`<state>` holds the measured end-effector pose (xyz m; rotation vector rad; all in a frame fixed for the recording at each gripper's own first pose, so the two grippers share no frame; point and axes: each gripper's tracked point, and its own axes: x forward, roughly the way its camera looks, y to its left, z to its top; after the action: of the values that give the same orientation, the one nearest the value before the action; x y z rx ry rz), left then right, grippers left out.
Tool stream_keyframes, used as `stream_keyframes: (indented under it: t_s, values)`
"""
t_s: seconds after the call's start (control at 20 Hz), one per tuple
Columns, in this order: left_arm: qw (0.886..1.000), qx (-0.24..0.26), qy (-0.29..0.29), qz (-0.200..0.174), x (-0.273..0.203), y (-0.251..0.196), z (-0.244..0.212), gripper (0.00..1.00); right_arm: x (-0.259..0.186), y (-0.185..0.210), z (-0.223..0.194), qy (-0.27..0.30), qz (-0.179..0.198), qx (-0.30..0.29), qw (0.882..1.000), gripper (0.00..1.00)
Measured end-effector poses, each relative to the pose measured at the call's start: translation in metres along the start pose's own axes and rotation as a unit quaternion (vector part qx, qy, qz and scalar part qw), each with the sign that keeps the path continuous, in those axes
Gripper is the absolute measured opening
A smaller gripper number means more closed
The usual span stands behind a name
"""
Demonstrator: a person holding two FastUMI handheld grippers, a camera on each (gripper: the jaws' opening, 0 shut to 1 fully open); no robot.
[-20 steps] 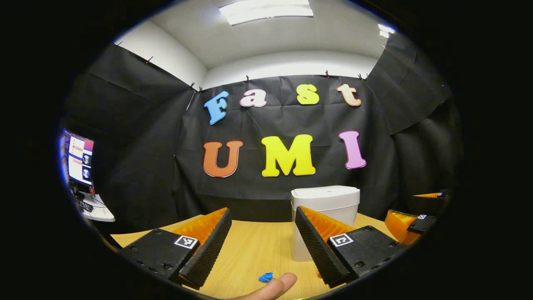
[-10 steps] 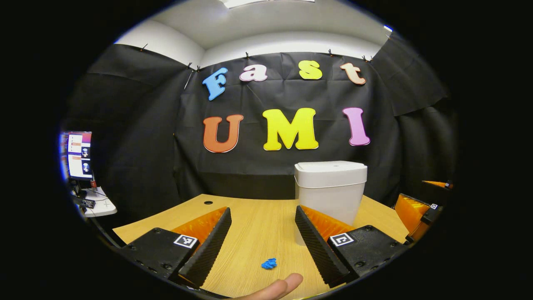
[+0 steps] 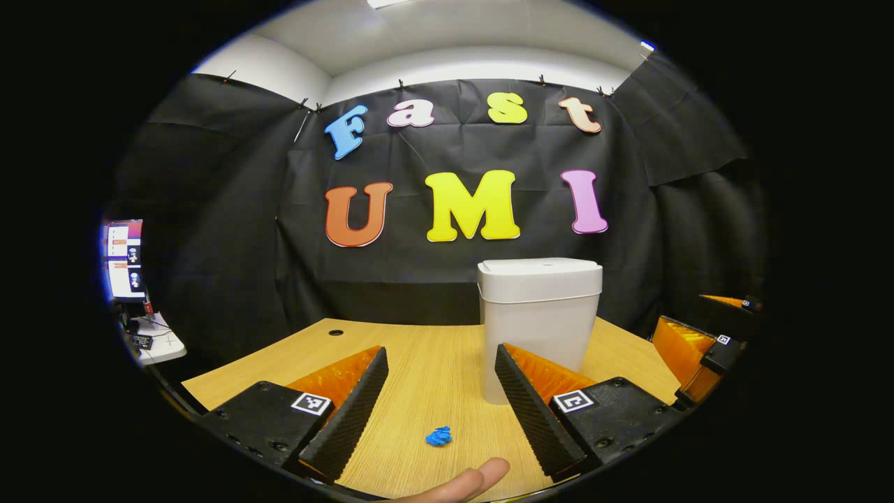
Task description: Press the lid of the desktop garbage bin to open it, pick up the crumpled paper on the desktop and throw it into the bin, then pick up the pop can on the desktop and drop it into the bin, and finally close the garbage bin lid.
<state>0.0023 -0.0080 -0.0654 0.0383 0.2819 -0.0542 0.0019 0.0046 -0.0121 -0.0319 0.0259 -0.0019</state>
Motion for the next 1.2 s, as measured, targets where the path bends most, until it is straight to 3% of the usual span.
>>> stream_keyframes:
  t_s: [0.25,0.5,0.65,0.8,0.9,1.0,1.05,1.15,1.2]
  values:
    - [1.000,0.002,0.013,-0.009,0.002,-0.002,-0.006,0.99,0.013,-0.005,0.016,-0.008,-0.004,0.006,1.000,0.95]
    - [0.999,0.001,0.032,-0.010,0.008,0.009,-0.010,0.99,0.059,-0.011,0.057,-0.010,-0.005,0.024,1.000,0.95]
    - [0.998,-0.009,0.051,-0.029,0.008,0.011,-0.018,1.00,0.098,0.006,0.076,0.005,0.021,0.038,0.999,0.73]
    - [0.998,-0.007,0.050,-0.023,0.012,0.025,-0.016,1.00,0.127,0.028,0.094,0.005,0.047,0.009,0.999,0.55]
    - [0.999,-0.008,0.045,-0.019,0.012,0.034,-0.013,0.99,0.150,0.035,0.105,0.002,0.038,-0.009,0.999,0.46]
    - [0.999,-0.011,0.043,-0.011,0.011,0.045,-0.012,0.99,0.168,0.047,0.102,0.018,0.037,-0.014,0.999,0.28]
    - [0.999,-0.013,0.043,-0.009,0.010,0.047,-0.011,1.00,0.174,0.055,0.100,0.031,0.044,-0.013,0.998,0.07]
    - [0.999,-0.017,0.041,-0.009,0.008,0.051,-0.011,1.00,0.189,0.069,0.096,0.046,0.056,-0.010,0.997,0.05]
    - [0.999,-0.018,0.039,-0.006,0.009,0.054,-0.009,0.99,0.194,0.075,0.090,0.059,0.059,-0.007,0.996,0.14]
